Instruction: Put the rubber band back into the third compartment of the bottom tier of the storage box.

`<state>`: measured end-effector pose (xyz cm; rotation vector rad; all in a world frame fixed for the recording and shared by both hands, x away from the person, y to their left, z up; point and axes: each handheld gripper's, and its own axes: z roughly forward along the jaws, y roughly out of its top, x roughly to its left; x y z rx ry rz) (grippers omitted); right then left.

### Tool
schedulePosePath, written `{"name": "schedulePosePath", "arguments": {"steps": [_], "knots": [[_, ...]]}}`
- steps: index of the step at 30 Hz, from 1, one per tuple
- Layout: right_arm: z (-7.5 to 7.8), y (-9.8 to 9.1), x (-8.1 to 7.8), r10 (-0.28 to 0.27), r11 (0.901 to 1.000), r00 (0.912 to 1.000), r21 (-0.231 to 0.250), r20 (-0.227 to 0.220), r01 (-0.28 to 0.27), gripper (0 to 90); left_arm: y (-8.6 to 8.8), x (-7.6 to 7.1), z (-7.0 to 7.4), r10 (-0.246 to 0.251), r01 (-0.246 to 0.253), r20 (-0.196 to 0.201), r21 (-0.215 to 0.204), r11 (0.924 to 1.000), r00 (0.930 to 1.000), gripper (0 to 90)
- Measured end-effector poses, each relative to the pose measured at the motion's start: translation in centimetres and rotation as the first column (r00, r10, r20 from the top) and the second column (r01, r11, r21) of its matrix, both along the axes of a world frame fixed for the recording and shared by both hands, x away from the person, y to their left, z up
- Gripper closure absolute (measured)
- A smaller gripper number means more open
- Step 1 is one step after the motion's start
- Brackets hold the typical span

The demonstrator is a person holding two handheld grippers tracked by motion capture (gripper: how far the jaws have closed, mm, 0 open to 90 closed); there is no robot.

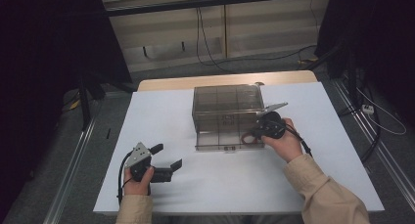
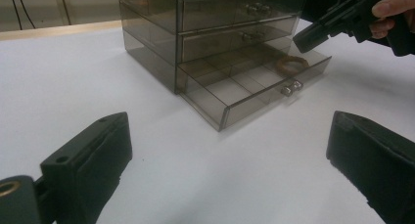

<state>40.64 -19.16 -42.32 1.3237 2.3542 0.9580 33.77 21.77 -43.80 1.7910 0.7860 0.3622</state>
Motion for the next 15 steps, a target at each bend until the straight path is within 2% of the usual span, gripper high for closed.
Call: {"name": "schedulePosePath", "arguments": {"steps": [10,15], "knots": [[0.8,1.1,-1.3,0.076,0.9958,0.9971,0.050,0.004,-0.077,88.0,0.0,0.0,0.0,-0.002,0.002,0.000,0.004,1.0000,1.0000,3.1],[0.9,2.1,-2.1,0.126,0.9897,0.9919,0.067,0.012,-0.127,90.0,0.0,0.0,0.0,-0.002,0.002,0.001,0.004,1.0000,1.0000,3.1]]}}
